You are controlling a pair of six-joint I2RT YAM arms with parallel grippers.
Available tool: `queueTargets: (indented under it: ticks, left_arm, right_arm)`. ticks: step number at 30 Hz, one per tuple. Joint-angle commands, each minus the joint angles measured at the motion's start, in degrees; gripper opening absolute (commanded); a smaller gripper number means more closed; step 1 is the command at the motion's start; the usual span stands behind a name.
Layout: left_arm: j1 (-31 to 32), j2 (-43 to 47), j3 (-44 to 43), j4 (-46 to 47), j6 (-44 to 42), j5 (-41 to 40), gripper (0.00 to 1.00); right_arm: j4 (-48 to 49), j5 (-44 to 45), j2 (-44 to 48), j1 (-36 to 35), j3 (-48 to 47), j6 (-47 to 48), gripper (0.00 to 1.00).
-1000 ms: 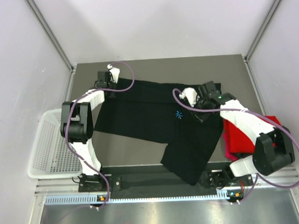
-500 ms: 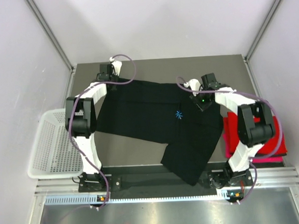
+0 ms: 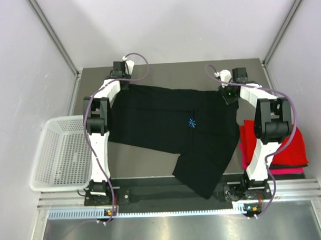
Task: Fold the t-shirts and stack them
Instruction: Fold the tshirt
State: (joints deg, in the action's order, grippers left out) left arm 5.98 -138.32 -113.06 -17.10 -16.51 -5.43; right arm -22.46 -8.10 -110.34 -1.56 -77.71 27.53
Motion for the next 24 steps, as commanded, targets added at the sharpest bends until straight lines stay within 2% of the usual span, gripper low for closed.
queueTargets:
  ticks: [1, 4, 6, 7, 8, 10, 14, 19, 24]
  left_arm:
    - [-0.5, -3.0, -3.8, -5.0, 0.7, -0.5, 0.31]
    - [-0.5, -4.4, -5.2, -5.9, 0.7, -1.9, 0.31]
    - [-0.5, -4.7, -5.8, -6.6, 0.8, -2.5, 0.32]
    - [-0.6, -4.7, -5.7, -6.6, 1.0, -2.7, 0.34]
    - [-0.5, -4.8, -5.6, -6.8, 1.1, -3.3, 0.41]
    - [-0.5, -5.3, -6.0, -7.5, 1.3, -3.9, 0.44]
    - [-0.9, -8.8, -11.1, -11.3, 1.6, -5.6, 0.43]
    - [-2.0, -11.9, -16.1, -12.7, 3.4, -6.0, 0.41]
    - [-2.1, -11.5, -16.0, -10.8, 5.5, -7.5, 0.4]
  right_arm:
    - [1.6, 3.1, -4.9, 3.6, -4.7, -2.4, 0.29]
    - [-0.6, 3.3, -9.3, 5.0, -8.1, -3.2, 0.29]
    - [-5.4, 3.3, -11.9, 5.1, -11.5, -3.1, 0.31]
    - [-6.4, 3.3, -13.6, 5.1, -13.4, -3.1, 0.31]
    - [-6.9, 3.4, -14.2, 5.1, -14.1, -3.2, 0.36]
    - [-10.0, 3.5, -17.3, 5.1, -17.9, -3.0, 0.38]
    - [-13.1, 6.2, -21.3, 5.2, -24.5, -3.1, 0.36]
    - [-20.7, 6.4, -29.7, 5.0, -39.4, -2.7, 0.32]
    - [-21.8, 9.2, -34.8, 4.4, -48.6, -2.0, 0.36]
